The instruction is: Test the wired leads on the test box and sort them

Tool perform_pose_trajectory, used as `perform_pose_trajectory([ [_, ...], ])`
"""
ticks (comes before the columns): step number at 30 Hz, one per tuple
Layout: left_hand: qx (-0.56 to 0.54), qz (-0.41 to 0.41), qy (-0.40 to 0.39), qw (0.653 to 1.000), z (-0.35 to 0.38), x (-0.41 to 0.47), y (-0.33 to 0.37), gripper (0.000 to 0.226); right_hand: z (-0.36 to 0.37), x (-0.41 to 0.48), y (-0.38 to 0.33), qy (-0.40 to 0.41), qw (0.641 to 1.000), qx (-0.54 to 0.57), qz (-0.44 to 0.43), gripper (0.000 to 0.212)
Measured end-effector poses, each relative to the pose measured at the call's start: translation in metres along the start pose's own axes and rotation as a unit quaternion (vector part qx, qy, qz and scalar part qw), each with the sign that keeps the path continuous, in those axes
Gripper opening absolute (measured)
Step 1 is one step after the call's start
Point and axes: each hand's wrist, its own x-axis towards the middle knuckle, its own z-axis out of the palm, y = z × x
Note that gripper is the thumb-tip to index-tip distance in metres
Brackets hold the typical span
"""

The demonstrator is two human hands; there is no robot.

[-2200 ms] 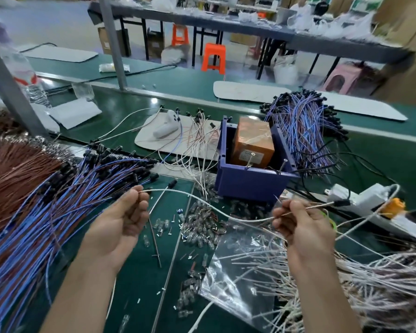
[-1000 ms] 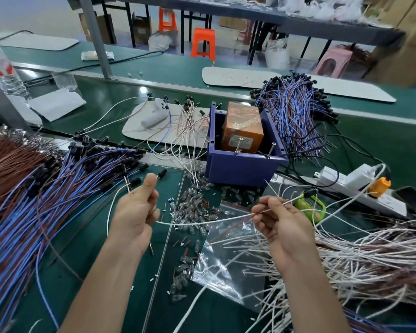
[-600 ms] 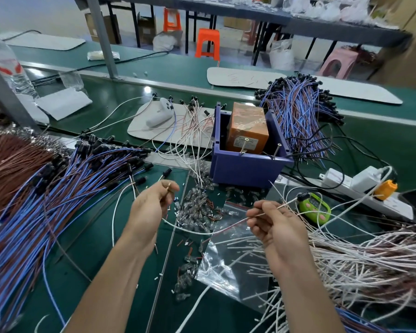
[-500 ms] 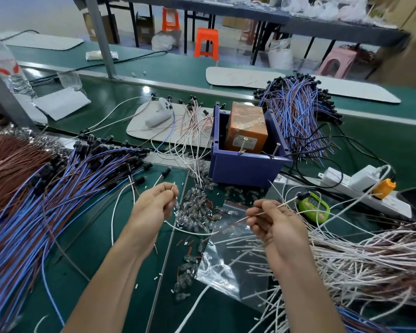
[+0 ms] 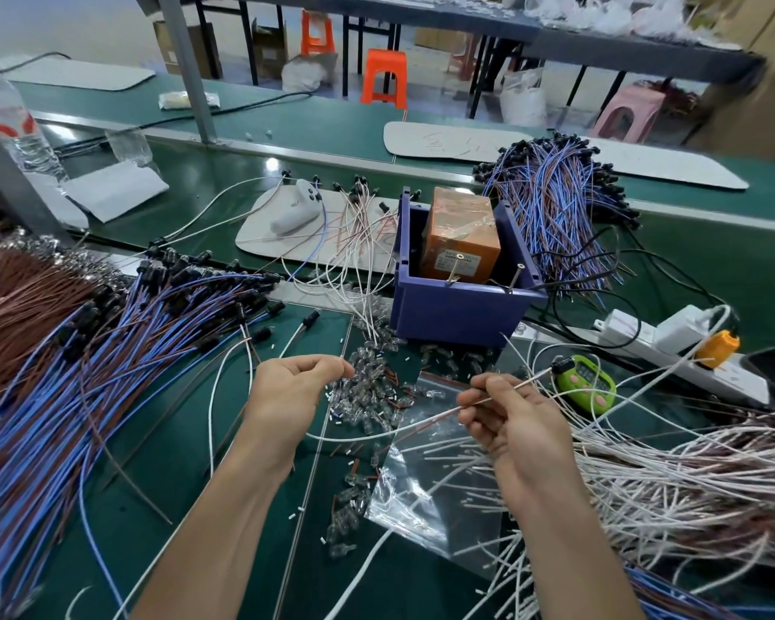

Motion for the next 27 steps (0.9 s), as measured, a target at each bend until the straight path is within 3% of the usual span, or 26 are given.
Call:
perform_pose_trajectory([
  [8,-0.013,-0.016,-0.001,1.000,0.001,-0.001,-0.001,0.035,-0.001,0.000,0.000,-0.002,1.000,0.002,0.001,0.022],
  [15,-0.041,-0.014,0.000,0.999,-0.001,0.005,-0.015,0.066,-0.002,-0.001,-0.003,-0.002,0.999,0.036,0.010,0.021],
  [21,-0.048,0.043,-0.117,0.991,-0.005,-0.004,-0.013,0.027,-0.001,-0.003,-0.006,0.013,0.996,0.089,0.026,0.021],
  [27,0.052,0.104,-0.234,0.965,0.002,-0.013,-0.014,0.034,-0.002,-0.005,-0.009,0.029,0.987,0.150,0.037,0.021],
])
